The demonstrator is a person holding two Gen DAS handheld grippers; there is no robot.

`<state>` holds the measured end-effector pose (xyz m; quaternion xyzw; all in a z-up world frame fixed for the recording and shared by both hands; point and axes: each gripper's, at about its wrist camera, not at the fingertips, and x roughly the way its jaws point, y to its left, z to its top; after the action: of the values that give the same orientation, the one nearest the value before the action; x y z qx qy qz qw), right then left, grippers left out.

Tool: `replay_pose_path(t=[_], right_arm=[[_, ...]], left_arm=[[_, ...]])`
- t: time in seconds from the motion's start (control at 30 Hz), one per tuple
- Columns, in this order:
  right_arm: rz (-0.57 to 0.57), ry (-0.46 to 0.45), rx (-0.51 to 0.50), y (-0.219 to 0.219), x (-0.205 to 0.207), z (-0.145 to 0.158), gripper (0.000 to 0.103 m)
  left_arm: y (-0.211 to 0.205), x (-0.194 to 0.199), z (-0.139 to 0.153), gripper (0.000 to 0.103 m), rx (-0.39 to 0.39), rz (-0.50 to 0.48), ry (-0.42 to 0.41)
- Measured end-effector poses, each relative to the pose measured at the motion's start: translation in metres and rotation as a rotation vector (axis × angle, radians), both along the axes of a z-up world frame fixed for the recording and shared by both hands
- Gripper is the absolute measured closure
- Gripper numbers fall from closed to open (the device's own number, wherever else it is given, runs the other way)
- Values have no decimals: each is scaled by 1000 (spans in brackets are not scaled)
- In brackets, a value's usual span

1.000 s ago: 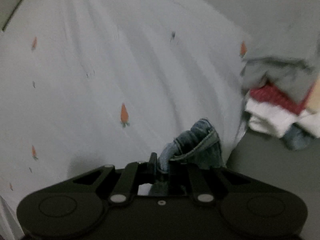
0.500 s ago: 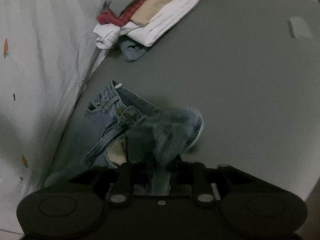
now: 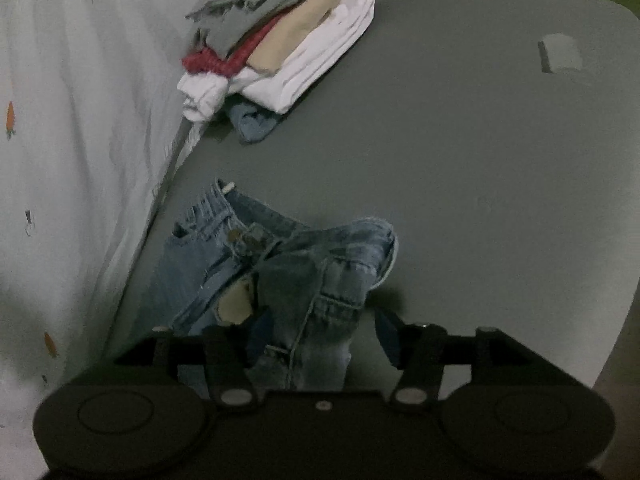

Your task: Fold clothes

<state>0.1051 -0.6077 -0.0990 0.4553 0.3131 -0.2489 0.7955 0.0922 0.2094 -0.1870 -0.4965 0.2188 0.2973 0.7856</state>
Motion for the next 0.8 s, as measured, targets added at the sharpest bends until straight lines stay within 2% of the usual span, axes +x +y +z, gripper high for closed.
replay_pose_path(t=[0.17,0.4,0.6,0.7,0.8], right_arm=[[-29,8,-17,-1,-7,4,35],[-98,14,27,-2,-6,-3,29],[-157,16,59,3,4,-11,28],[-180,33,71,6,12,-15,28],[-196,64,56,8,23,-17,28]], left_arm=[[7,13,2,25,26,-4,40],[25,37,-15,25,-44,4,108],[37,67,-18,20,-48,-56,123],[41,80,-19,15,-23,-104,140],[43,91,-17,13,-5,-146,157]])
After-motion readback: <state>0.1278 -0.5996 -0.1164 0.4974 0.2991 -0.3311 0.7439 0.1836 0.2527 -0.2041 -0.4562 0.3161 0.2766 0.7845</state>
